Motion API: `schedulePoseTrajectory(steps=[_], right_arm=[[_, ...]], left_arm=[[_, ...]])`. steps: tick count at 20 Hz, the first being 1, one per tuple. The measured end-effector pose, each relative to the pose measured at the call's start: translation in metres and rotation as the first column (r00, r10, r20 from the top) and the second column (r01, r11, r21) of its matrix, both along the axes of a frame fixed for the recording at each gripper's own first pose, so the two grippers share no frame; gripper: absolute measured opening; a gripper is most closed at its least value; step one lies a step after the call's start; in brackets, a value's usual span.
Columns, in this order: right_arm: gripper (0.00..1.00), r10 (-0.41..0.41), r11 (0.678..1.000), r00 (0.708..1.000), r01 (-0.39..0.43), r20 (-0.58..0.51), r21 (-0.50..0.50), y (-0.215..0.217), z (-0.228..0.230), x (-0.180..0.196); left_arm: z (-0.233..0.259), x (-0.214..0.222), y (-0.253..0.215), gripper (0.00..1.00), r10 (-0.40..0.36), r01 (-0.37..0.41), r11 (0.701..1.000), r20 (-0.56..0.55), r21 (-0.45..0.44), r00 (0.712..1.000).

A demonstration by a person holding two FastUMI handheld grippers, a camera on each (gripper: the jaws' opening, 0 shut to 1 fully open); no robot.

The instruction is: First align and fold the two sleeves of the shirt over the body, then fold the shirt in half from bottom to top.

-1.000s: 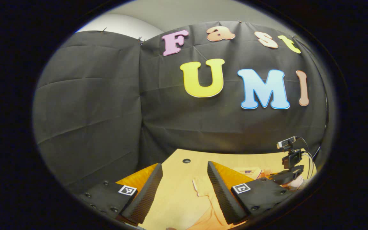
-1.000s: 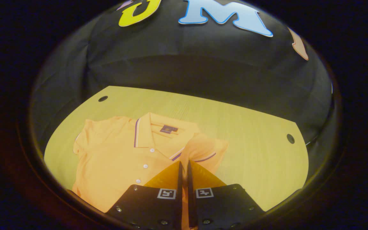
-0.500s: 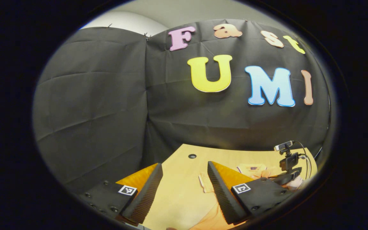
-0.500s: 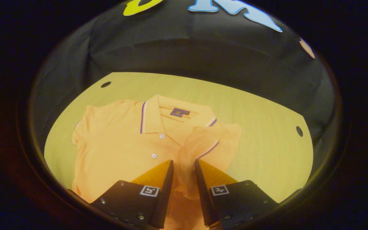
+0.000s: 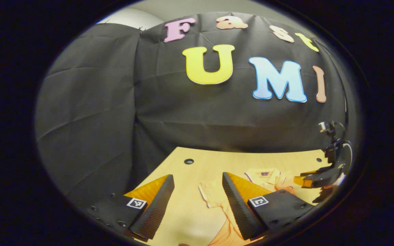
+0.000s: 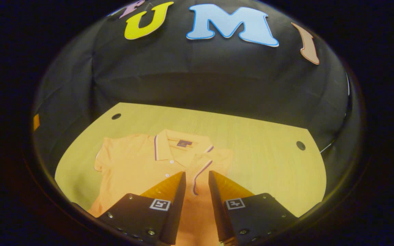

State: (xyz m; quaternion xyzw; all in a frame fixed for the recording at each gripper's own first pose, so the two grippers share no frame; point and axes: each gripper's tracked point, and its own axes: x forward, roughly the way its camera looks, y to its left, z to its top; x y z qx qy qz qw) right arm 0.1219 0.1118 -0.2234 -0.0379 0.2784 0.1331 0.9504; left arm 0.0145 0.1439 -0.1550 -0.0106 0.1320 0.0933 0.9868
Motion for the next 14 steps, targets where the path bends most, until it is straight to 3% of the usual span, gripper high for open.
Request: schedulePoseTrajectory(steps=[7, 14], right_arm=[[0.43, -0.106, 0.993, 0.992, 0.103, 0.063, 0.057, -0.042, 0.049, -0.06], [0.44, -0.27, 0.961, 0.96, 0.264, 0.073, 0.077, -0.104, 0.069, -0.107]], left_arm=[[-0.107, 0.07, -0.013, 0.94, -0.089, 0.079, 0.994, -0.149, -0.07, 0.985], [-0.192, 0.106, -0.009, 0.94, -0.089, 0.061, 0.992, -0.285, -0.108, 0.954]])
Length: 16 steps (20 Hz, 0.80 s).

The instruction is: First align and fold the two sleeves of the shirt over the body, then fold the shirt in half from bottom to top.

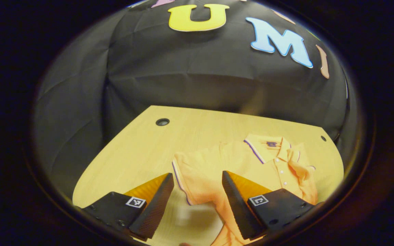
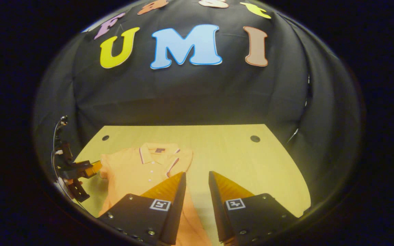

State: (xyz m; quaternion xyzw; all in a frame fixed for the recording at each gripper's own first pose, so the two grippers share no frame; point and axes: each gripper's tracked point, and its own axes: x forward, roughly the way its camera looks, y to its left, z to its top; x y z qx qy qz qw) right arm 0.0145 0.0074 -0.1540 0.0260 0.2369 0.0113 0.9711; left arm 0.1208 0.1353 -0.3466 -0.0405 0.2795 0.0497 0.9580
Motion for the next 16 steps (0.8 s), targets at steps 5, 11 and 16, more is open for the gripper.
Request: schedulePoseTrajectory(steps=[5, 11, 16], right_arm=[[0.42, -0.082, 0.996, 0.996, 0.082, -0.016, 0.02, -0.024, 0.001, -0.028], [0.42, -0.131, 0.99, 0.991, 0.133, -0.035, 0.042, -0.041, -0.002, -0.041], [0.44, -0.144, 0.989, 0.989, 0.145, -0.037, 0.037, -0.048, -0.002, -0.038]], left_arm=[[-0.034, 0.009, 0.003, 0.95, -0.001, 0.002, 1.0, -0.069, 0.013, 0.998], [-0.064, 0.011, 0.005, 0.95, 0.033, -0.032, 0.999, -0.138, 0.015, 0.99], [-0.065, 0.016, 0.003, 0.92, 0.029, -0.027, 0.999, -0.118, 0.021, 0.993]])
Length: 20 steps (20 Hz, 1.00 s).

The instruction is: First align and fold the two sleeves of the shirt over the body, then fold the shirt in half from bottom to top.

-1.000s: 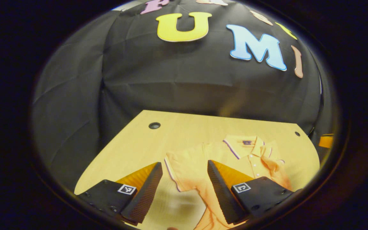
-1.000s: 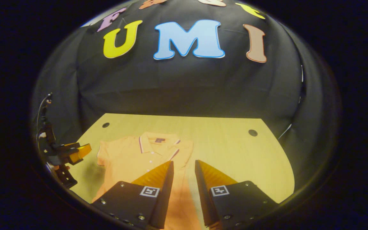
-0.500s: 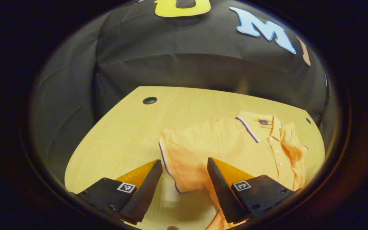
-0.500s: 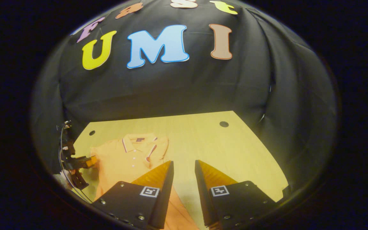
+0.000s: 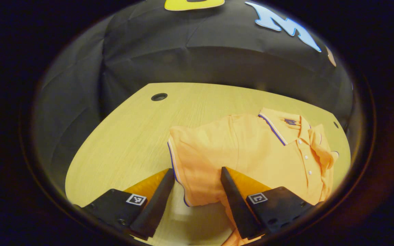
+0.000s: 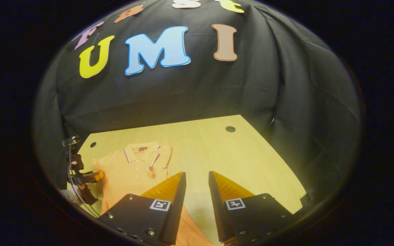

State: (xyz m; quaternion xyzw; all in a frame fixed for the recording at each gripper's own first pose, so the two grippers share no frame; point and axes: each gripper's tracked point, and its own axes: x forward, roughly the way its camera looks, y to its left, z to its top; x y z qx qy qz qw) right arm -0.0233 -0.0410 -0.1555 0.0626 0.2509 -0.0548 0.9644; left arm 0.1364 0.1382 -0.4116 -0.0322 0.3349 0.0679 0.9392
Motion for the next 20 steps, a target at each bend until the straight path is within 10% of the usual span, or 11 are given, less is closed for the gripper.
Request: schedulePoseTrajectory(steps=[4, 6, 20], right_arm=[[0.44, 0.01, 1.0, 1.0, -0.01, -0.012, -0.001, 0.001, -0.005, 0.004], [0.43, 0.018, 1.0, 1.0, -0.018, -0.018, -0.003, 0.002, -0.007, 0.007], [0.43, -0.014, 1.0, 1.0, 0.014, -0.021, 0.028, -0.009, -0.012, 0.001]], left_arm=[[0.001, 0.002, 0.004, 0.24, 0.004, -0.004, 1.0, 0.007, 0.01, 1.0], [0.001, 0.002, 0.002, 0.11, -0.005, 0.005, 1.0, -0.004, 0.028, 1.0], [0.098, 0.04, -0.121, 0.11, -0.352, 0.314, 0.921, 0.146, 0.231, 0.925]])
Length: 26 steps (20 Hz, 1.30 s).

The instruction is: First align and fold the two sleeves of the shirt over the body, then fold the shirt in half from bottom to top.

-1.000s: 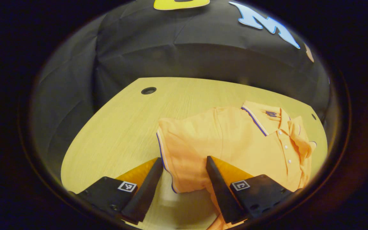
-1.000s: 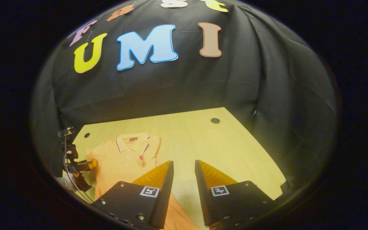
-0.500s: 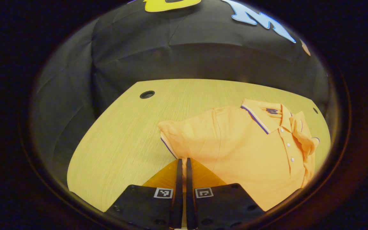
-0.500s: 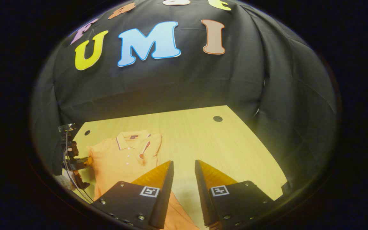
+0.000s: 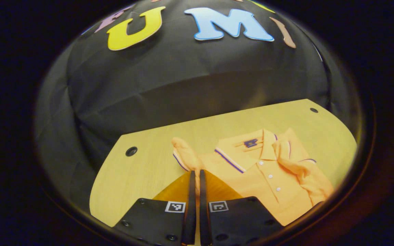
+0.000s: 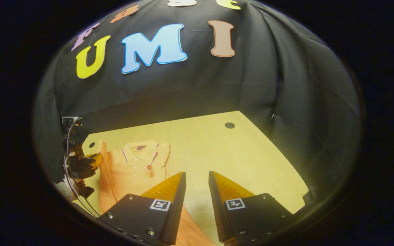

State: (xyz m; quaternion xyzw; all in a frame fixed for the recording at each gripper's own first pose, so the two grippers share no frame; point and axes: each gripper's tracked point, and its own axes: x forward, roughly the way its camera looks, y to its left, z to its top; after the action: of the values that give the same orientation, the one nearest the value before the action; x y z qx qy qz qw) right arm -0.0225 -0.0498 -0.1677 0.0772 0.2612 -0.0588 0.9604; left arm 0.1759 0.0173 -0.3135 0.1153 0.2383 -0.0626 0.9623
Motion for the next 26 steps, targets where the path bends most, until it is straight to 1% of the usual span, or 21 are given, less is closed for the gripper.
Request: schedulePoseTrajectory(steps=[4, 8, 10, 11, 14, 16, 17, 18, 19, 20, 21, 24, 25, 26], right_arm=[[0.44, -0.032, 0.999, 0.999, 0.032, 0.0, 0.013, -0.011, -0.004, -0.008], [0.43, -0.071, 0.997, 0.997, 0.071, -0.006, 0.027, -0.024, -0.008, -0.019], [0.42, -0.09, 0.995, 0.996, 0.091, -0.012, 0.031, -0.03, -0.011, -0.024], [0.44, -0.099, 0.994, 0.995, 0.1, -0.014, 0.034, -0.033, -0.012, -0.026], [0.44, -0.12, 0.992, 0.993, 0.121, -0.015, 0.034, -0.044, -0.012, -0.033], [0.46, -0.129, 0.991, 0.992, 0.129, -0.017, 0.033, -0.049, -0.013, -0.036], [0.45, -0.131, 0.991, 0.991, 0.131, -0.018, 0.035, -0.05, -0.014, -0.037], [0.42, -0.132, 0.99, 0.991, 0.132, -0.02, 0.038, -0.051, -0.015, -0.038], [0.42, -0.131, 0.99, 0.991, 0.132, -0.021, 0.041, -0.052, -0.016, -0.038], [0.44, -0.127, 0.991, 0.992, 0.127, -0.022, 0.046, -0.051, -0.016, -0.038], [0.42, -0.119, 0.992, 0.993, 0.119, -0.022, 0.048, -0.049, -0.017, -0.037], [0.43, -0.067, 0.997, 0.997, 0.069, -0.027, 0.046, -0.035, -0.024, -0.034], [0.43, -0.043, 0.998, 0.999, 0.045, -0.033, 0.046, -0.029, -0.029, -0.033], [0.43, -0.017, 0.999, 0.999, 0.018, -0.038, 0.048, -0.023, -0.032, -0.033]], left_arm=[[0.002, 0.001, -0.048, 0.11, -0.089, 0.089, 0.996, -0.002, 0.0, 0.996], [-0.016, -0.004, -0.086, 0.11, -0.152, 0.151, 0.988, -0.054, -0.01, 0.987], [-0.031, -0.005, -0.096, 0.11, -0.165, 0.165, 0.986, -0.092, -0.005, 0.982], [-0.038, -0.005, -0.1, 0.11, -0.167, 0.167, 0.986, -0.108, -0.005, 0.98], [-0.054, -0.005, -0.104, 0.11, -0.164, 0.166, 0.986, -0.147, 0.001, 0.975], [-0.059, -0.006, -0.109, 0.14, -0.174, 0.174, 0.985, -0.166, -0.017, 0.971], [-0.059, -0.009, -0.11, 0.33, -0.176, 0.174, 0.984, -0.17, -0.022, 0.97], [-0.058, -0.009, -0.108, 0.39, -0.173, 0.172, 0.985, -0.169, -0.024, 0.97], [-0.055, -0.01, -0.11, 0.51, -0.173, 0.169, 0.985, -0.166, -0.035, 0.971], [-0.052, -0.011, -0.108, 0.57, -0.165, 0.161, 0.986, -0.162, -0.039, 0.973], [-0.047, -0.014, -0.105, 0.58, -0.157, 0.152, 0.987, -0.155, -0.043, 0.975], [-0.03, -0.026, -0.089, 0.58, -0.132, 0.124, 0.99, -0.132, -0.063, 0.982], [-0.025, -0.033, -0.08, 0.53, -0.123, 0.116, 0.991, -0.128, -0.062, 0.984], [-0.022, -0.044, -0.071, 0.56, -0.117, 0.11, 0.992, -0.125, -0.059, 0.985]])
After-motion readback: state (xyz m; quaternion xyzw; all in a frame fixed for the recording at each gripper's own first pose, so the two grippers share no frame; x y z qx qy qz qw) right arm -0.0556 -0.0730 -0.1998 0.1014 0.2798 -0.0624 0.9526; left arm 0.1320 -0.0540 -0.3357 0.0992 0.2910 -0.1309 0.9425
